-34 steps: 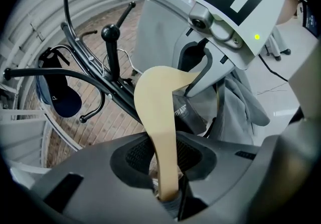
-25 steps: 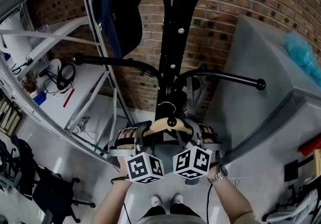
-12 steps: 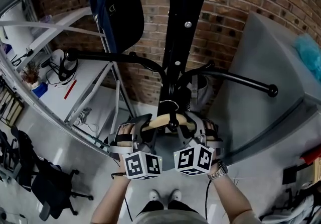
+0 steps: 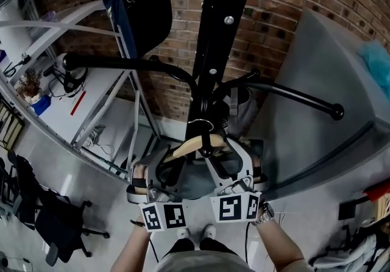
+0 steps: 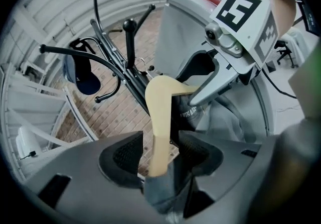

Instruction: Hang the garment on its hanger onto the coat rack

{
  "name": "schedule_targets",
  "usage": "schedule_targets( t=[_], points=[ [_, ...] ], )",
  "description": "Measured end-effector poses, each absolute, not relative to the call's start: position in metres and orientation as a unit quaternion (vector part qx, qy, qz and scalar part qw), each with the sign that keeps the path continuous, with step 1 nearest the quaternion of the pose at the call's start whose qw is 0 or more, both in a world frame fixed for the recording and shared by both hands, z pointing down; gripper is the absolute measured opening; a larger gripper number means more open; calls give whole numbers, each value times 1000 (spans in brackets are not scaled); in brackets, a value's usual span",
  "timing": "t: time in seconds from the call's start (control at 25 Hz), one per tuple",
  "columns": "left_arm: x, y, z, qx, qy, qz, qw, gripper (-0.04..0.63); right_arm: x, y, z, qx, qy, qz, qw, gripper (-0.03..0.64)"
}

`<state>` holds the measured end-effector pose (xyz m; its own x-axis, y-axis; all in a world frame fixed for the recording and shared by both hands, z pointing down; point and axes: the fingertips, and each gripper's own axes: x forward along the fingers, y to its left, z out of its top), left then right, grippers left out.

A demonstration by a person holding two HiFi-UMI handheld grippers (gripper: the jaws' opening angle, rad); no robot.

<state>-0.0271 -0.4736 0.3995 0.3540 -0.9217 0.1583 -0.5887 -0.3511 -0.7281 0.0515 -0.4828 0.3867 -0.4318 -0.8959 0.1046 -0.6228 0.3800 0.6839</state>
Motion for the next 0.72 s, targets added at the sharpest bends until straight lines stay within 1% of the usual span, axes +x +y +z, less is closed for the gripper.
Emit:
schedule_targets(
  t=[0.16, 0.24, 0.28, 0.32, 0.36, 0.4, 0.44, 0.56, 0.68, 0.72],
  points=[
    [-39, -443, 402, -763, 541, -222, 275, 207, 60, -459, 369, 519, -780, -308, 164, 259],
    [-43, -430, 395, -756, 560, -185, 284, 207, 66, -446, 364, 535, -782, -294, 122, 251],
    [-44, -425, 391, -752, 566, -170, 290, 206, 69, -440, 365, 539, -789, -275, 104, 218],
    [-46, -421, 386, -751, 571, -155, 292, 203, 71, -434, 366, 541, -798, -252, 86, 146],
    [-48, -417, 381, -755, 574, -137, 287, 167, 72, -431, 368, 540, -808, -228, 68, 88],
    [-49, -415, 376, -763, 575, -115, 273, 93, 71, -429, 372, 536, -818, -202, 54, 62],
    [-50, -414, 376, -774, 574, -93, 249, 3, 69, -427, 378, 530, -828, -175, 45, 50],
    [-51, -413, 391, -809, 562, -60, 161, 2, 62, -425, 402, 511, -854, -86, 40, 23],
    [-53, -411, 408, -825, 561, -24, 60, 2, 58, -420, 421, 493, -870, 11, 22, 20],
    [-53, -410, 412, -827, 560, -12, 38, 2, 57, -418, 424, 487, -872, 36, 12, 21]
  ],
)
